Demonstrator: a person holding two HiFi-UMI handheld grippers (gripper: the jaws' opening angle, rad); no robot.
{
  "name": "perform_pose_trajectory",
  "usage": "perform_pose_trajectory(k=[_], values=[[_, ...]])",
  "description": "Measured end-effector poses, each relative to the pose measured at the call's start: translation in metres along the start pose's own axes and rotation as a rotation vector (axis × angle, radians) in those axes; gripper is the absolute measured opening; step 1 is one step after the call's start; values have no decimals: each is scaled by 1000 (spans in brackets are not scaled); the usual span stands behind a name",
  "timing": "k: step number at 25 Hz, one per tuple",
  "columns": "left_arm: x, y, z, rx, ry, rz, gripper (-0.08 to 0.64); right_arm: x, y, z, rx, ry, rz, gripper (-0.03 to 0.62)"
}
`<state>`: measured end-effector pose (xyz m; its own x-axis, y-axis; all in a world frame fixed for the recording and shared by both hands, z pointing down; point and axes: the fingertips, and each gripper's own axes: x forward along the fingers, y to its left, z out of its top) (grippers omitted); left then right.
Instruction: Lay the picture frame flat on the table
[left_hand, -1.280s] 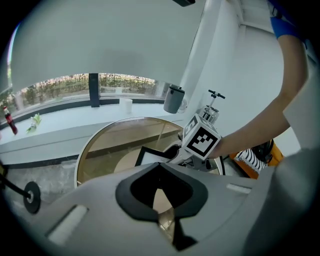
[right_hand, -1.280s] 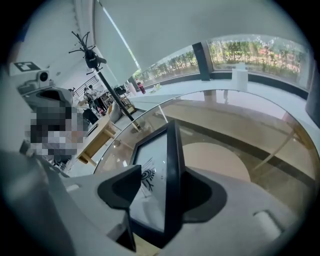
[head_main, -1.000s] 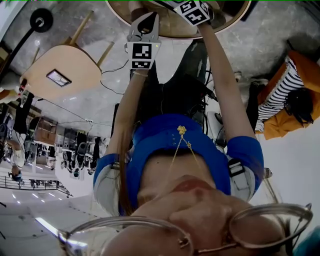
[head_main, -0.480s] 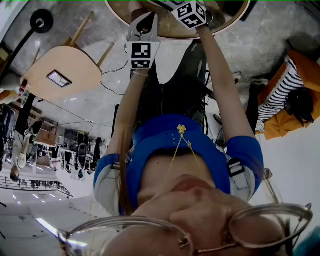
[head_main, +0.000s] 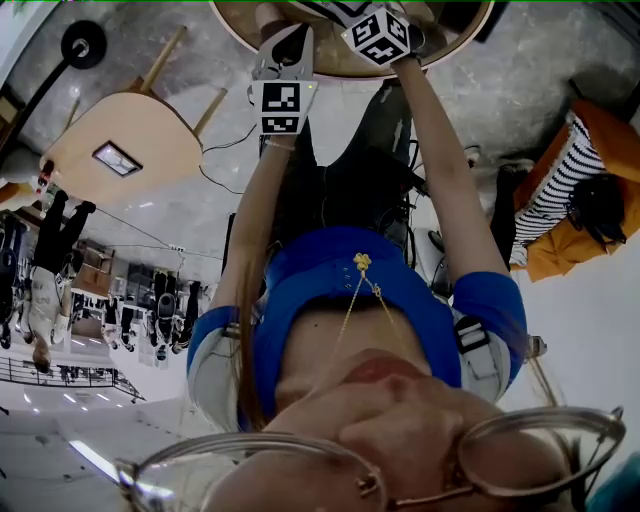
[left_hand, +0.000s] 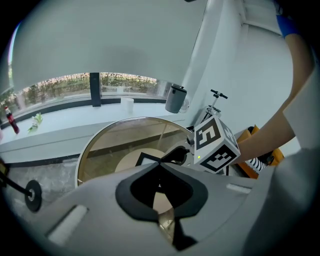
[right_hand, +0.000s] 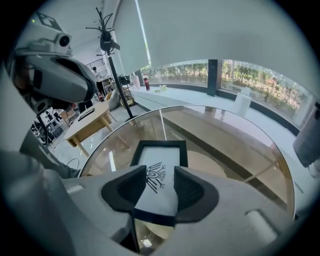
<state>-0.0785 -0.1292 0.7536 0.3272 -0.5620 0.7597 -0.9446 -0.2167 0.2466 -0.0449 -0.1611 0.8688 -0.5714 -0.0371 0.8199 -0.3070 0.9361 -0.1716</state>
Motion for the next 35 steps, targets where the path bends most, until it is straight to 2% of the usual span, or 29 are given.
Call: perform_pose_trajectory(k=[2, 5, 7, 21, 30, 35], values=[[-1, 0, 1, 5, -5, -1, -5, -3, 5, 2, -6, -2, 10, 141], [-6, 0, 1, 9, -12, -1, -5, -8, 15, 6, -28, -14, 13, 34], [-10, 0, 2, 12, -16, 0, -5, -13, 21, 11, -40, -19, 17, 5], [-44, -19, 51, 55, -77, -14, -5, -93, 39, 75, -76, -91, 39, 2], [-89, -36, 84, 91, -138, -25, -5, -155, 62, 124, -72, -184, 47, 2], [-113, -43, 106, 96, -185, -23, -5, -192, 67, 151, -66, -250, 16, 2]])
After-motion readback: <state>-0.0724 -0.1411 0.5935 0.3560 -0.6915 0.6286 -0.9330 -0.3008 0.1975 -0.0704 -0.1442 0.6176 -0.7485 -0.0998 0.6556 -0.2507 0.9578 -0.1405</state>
